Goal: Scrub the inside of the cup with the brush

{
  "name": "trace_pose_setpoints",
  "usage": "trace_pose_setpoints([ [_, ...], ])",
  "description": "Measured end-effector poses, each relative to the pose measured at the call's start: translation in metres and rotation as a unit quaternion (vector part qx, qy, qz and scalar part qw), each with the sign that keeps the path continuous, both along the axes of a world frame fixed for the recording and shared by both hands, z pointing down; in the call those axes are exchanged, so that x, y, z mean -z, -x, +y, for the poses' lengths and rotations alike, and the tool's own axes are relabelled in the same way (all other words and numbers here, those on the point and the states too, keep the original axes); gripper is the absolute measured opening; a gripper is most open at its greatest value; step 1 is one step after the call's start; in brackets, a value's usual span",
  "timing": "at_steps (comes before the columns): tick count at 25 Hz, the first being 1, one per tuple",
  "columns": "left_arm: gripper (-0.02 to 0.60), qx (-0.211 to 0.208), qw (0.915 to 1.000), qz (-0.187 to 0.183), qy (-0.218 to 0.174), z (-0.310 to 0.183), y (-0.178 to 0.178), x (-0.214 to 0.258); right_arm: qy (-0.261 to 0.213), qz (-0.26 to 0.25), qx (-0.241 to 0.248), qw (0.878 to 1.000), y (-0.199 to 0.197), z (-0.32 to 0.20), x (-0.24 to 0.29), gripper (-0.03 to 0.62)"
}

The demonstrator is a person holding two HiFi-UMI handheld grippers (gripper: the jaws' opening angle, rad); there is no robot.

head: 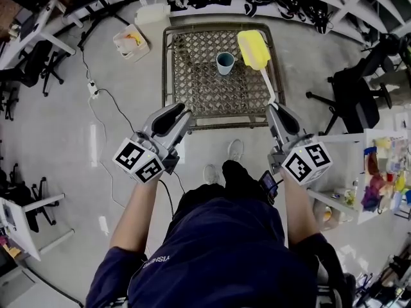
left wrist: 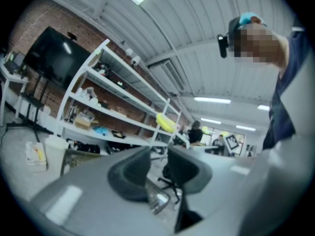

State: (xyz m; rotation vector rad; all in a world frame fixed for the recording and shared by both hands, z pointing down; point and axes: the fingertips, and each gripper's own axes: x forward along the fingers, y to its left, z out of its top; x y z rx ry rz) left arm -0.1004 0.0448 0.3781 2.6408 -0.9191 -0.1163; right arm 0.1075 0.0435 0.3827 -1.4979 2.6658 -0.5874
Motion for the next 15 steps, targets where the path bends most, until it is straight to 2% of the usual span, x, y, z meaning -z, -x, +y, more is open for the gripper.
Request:
trace_pose_setpoints([
  [6, 0.106, 0.008, 0.9998, -0.015, 0.007, -0.025, -0.005, -0.01, 0.008, -0.007, 0.015, 1.0, -0.001, -0.027, -0.008, 0.032],
  [15, 0.106, 0.022, 0.998, -0.05, 0.031, -0.082, -0.031, -0.048, 0.036, -0.014, 0.038, 0.999, -0.023, -0.09, -0.03, 0.032],
])
